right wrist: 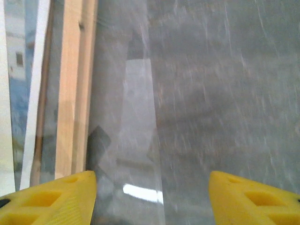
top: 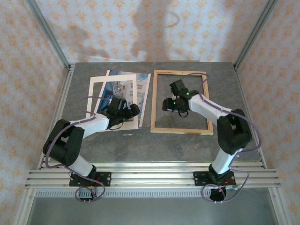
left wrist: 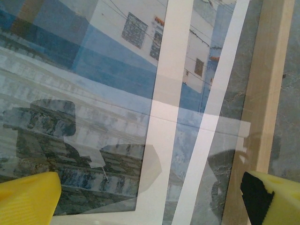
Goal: Put the photo into the frame
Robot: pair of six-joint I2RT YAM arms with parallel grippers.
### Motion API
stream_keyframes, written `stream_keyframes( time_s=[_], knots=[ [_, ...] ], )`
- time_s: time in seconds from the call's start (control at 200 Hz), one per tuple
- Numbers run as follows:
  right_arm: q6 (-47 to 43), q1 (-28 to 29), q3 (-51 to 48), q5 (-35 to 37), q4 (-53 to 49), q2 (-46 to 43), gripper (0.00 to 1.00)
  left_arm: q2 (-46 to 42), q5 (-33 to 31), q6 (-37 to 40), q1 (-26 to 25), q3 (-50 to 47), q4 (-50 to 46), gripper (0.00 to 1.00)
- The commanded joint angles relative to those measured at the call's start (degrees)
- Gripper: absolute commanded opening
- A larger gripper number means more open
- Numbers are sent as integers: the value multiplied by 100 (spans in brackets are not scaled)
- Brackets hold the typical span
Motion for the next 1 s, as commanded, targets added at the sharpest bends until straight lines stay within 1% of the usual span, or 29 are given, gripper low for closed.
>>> stream_keyframes(
  time_s=[0.0,0.17,0.27,0.415,0.49,0.536,0.661,0.741,0.796,0.906,0.996],
  knots=[
    [-471,-231,509,-391,271,659,64,55,-211,125,-1,-75,-11,100],
    [-449,-446,751,-979,825,1166,64,-17,-306,117,-1,-147,-34,100],
    [-511,-456,878,-1169,821,1372,64,-55,-325,91,-1,-240,12,100],
    [-496,-458,1013,-1694,876,1664,64,19,-311,103,-1,-260,34,100],
    [-384,-460,996,-1887,1001,1773,62,70,-279,98,-1,-242,63,100],
    [-320,-461,991,-1973,1059,1815,59,93,-266,90,-1,-237,74,100],
    [-223,-460,913,-2086,1202,1740,43,112,-264,83,-1,-229,82,100],
    [-217,-461,907,-1961,1150,1618,33,103,-276,90,-1,-224,61,100],
    [-241,-467,880,-1858,1105,1508,28,90,-299,107,-1,-218,40,100],
    [-257,-473,818,-1654,987,1266,12,51,-354,118,-1,-186,5,100],
    [-281,-485,788,-1578,847,1111,6,3,-385,141,-1,-138,-43,100]
  ],
)
